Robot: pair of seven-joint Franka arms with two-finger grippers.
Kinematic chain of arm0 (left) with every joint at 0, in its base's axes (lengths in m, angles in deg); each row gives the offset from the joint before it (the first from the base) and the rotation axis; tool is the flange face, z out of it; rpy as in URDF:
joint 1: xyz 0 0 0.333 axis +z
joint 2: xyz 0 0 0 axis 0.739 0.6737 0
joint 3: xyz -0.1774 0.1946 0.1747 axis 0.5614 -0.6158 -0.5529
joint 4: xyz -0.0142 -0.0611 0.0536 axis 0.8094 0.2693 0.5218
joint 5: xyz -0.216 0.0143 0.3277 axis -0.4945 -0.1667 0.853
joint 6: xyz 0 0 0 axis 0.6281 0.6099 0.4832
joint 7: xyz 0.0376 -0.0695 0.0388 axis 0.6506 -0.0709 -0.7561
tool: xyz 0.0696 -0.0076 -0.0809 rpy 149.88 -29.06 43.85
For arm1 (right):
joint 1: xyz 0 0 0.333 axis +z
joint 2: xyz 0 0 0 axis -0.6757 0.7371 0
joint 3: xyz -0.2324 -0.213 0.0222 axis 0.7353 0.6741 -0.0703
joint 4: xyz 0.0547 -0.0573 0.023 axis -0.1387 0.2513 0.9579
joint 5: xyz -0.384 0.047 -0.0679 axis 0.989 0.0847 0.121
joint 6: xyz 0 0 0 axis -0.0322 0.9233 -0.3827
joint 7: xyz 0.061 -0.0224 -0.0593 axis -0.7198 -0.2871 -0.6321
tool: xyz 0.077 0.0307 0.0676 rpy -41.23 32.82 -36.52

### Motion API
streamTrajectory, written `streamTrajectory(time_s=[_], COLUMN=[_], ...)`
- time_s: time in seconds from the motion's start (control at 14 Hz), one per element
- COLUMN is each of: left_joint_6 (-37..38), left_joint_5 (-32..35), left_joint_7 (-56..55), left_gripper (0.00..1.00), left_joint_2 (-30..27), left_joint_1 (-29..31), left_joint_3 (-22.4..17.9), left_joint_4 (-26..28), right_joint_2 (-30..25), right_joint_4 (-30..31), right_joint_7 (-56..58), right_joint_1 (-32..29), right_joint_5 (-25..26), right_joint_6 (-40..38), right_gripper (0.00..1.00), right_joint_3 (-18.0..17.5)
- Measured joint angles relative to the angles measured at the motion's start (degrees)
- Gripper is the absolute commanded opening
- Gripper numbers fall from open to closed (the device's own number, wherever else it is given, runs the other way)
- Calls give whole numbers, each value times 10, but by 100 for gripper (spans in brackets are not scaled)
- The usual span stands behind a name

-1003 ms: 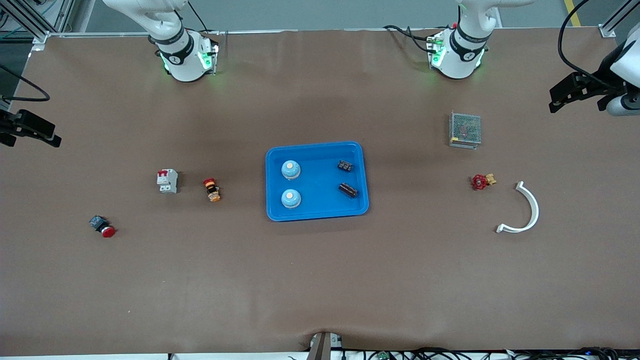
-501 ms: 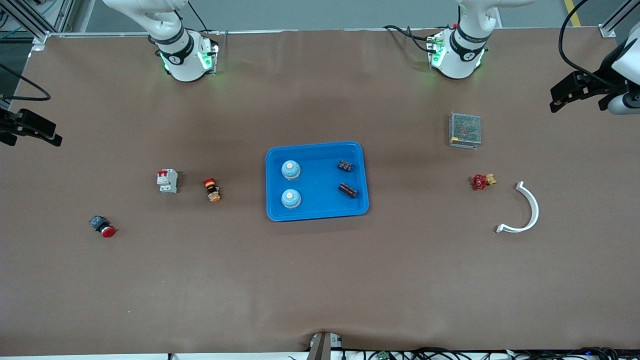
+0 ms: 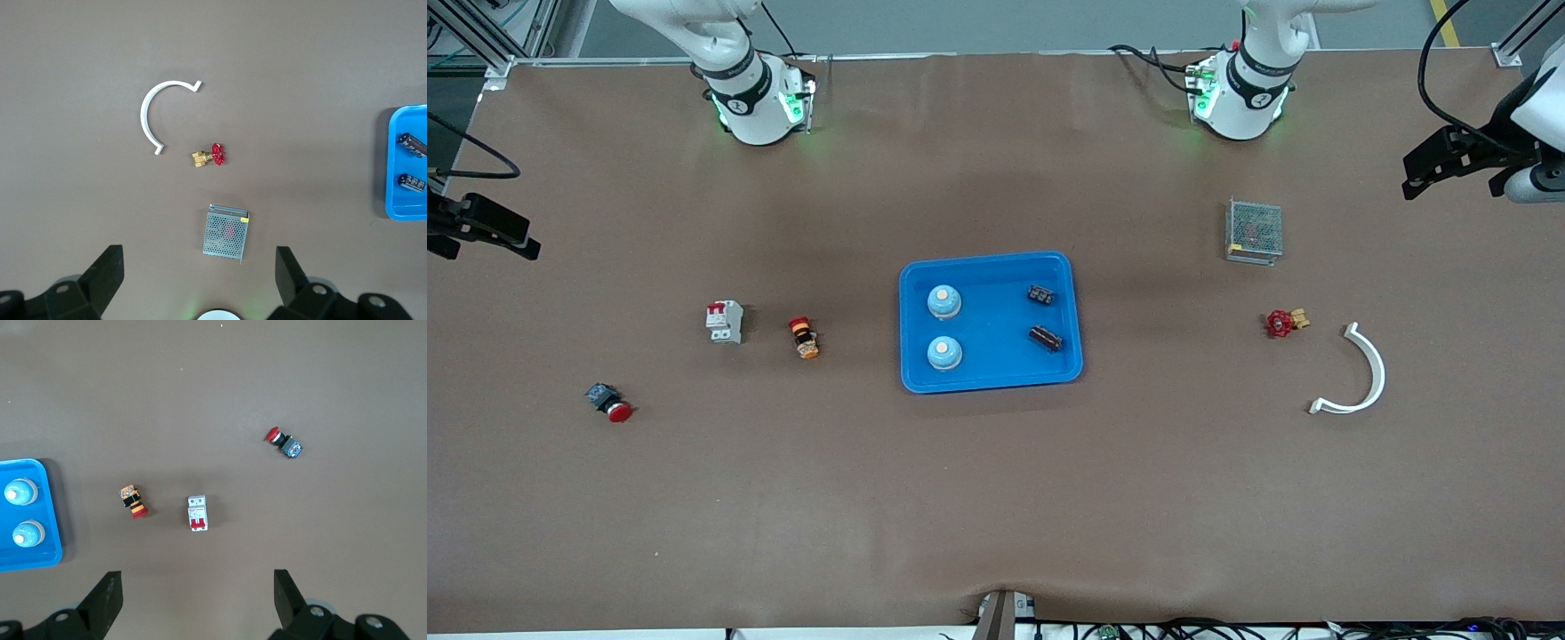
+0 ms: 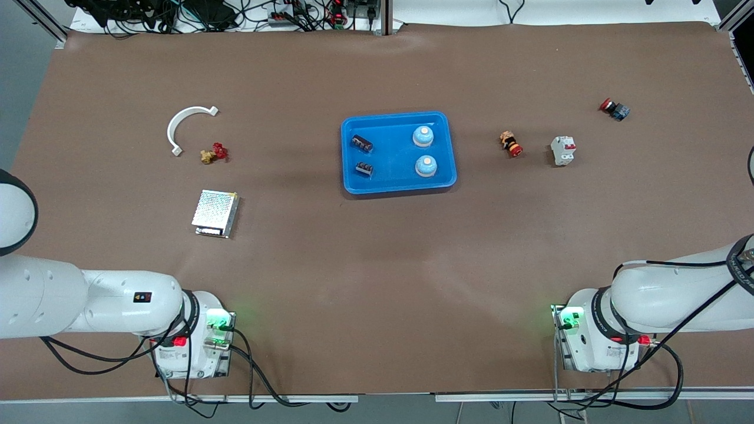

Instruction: Place electrolytic capacitor and blue bell in tray

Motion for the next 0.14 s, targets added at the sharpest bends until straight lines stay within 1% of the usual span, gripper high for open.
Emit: streamTrajectory(time_s=[0.14], left_joint_6=[0], left_joint_5=[0], left_joint_7=[0], left_gripper=[100], left_joint_2=[0], left_joint_1=[0], left_joint_3=[0], left_joint_4=[0], right_joint_2=[0], right_joint_4=[0], right_joint_7=[0], right_joint_1=[0], right_joint_5=[-1], right_joint_6=[-4], right_gripper=[100], right_joint_3=[0])
